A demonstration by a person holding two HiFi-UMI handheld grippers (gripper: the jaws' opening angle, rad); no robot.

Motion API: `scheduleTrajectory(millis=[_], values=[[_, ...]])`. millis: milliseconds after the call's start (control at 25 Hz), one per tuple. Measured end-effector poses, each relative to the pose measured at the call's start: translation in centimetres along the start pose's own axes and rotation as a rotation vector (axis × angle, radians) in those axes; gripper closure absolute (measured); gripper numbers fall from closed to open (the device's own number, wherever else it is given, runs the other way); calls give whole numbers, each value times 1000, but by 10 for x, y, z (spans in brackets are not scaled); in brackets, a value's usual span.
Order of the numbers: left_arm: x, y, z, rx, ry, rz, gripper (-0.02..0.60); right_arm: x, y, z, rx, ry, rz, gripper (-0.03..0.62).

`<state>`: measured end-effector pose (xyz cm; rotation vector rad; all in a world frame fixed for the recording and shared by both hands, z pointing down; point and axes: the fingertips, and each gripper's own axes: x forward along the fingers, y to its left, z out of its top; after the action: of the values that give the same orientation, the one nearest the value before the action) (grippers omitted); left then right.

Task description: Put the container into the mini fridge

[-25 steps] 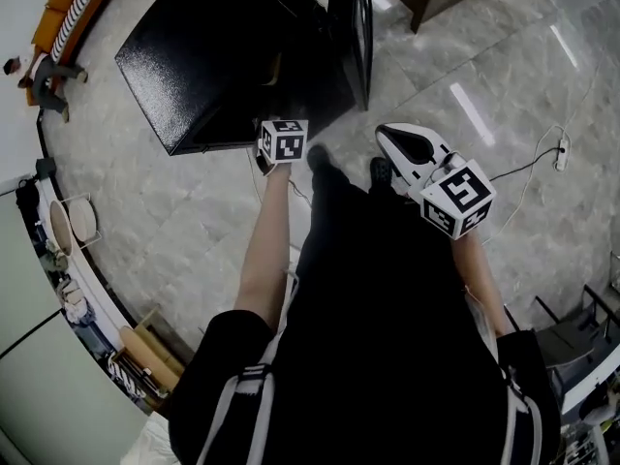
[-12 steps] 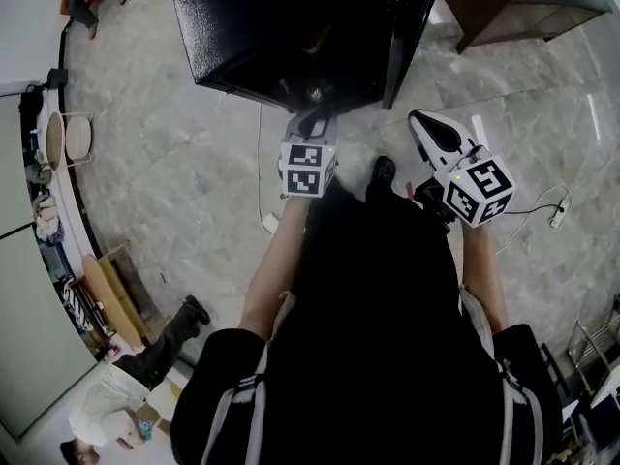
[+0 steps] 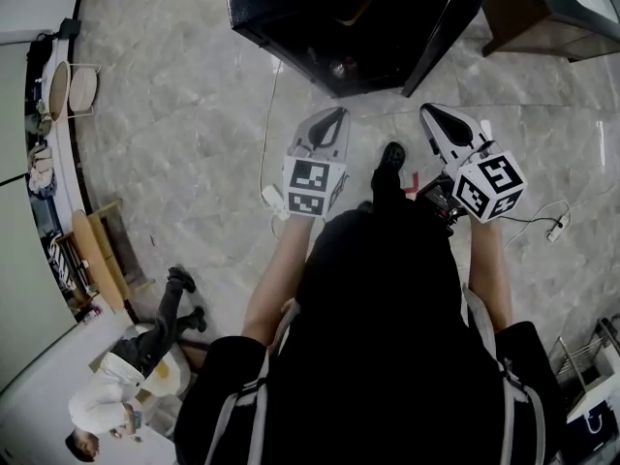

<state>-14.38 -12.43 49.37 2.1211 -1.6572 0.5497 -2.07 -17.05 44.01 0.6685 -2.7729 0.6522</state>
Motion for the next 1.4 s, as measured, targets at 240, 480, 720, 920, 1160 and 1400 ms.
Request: scheduleTrajectory(millis=[240,480,720,920,1160,1400], values=[[-55,-15,-25,-30,-19,-7,543,-30,40,-19,-20,8,-23,576],[-124,-42,-55,-34,-53,-27,548,-71,87,-55,-35,32,-49,576],[-185,-67,-90,-100,-89,-44,548,-115,130,-80,-71,41,-64,576],[-232,-78,-102,-165,-142,-72,548,-154,150,-80,-104,14,-113,576],[-257,-84,-101,-179,-183,-101,548,-195,159,-80,-105,-24,-166,576],[-274,-101,-80,-120,-227,-153,548,-213,162,-79,-88,-70,-179,576]])
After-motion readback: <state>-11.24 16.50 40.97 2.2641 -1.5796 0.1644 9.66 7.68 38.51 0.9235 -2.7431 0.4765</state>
